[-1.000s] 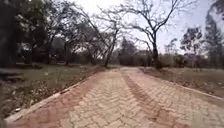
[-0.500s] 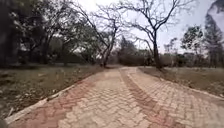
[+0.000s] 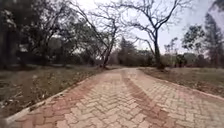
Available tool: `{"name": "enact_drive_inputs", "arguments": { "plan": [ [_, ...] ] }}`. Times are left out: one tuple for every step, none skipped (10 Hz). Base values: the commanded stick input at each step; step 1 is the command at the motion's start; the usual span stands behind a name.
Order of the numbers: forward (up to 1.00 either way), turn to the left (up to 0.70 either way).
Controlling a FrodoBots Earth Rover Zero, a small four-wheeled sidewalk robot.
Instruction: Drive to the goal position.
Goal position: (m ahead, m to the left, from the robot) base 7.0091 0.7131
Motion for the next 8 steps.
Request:
{"name": "enact_drive_inputs", "arguments": {
  "plan": [
    [0.7,0.0],
    [0.7,-0.35],
    [0.7,-0.35],
    [0.7,0.0],
    [0.7,0.0],
    [0.7,0.0],
    [0.7,0.0],
    [0.7,0.0]
  ]
}}
